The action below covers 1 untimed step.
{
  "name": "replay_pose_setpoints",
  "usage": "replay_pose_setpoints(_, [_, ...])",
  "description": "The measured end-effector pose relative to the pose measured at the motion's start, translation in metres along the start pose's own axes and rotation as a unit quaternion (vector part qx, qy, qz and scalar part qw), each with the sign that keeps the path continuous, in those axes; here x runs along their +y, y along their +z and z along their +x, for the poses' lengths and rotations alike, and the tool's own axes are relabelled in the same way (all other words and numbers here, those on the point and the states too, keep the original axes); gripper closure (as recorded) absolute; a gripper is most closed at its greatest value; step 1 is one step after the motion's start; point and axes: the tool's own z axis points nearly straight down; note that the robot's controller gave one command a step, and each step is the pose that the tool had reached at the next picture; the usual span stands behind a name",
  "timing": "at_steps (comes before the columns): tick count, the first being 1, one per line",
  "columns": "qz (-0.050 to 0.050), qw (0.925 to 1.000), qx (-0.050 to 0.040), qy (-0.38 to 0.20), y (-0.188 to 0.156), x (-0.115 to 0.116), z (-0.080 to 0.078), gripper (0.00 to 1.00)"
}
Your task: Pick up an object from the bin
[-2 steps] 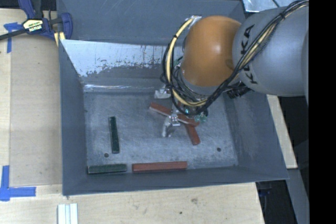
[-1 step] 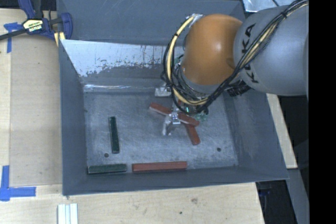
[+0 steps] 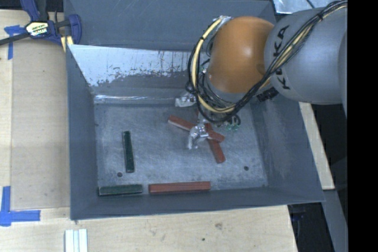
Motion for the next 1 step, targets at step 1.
replay_pose_setpoints(1, [0.001, 0.9975, -0.0061, -0.071, 0.0594, -0.0397, -0.0111, 1.0])
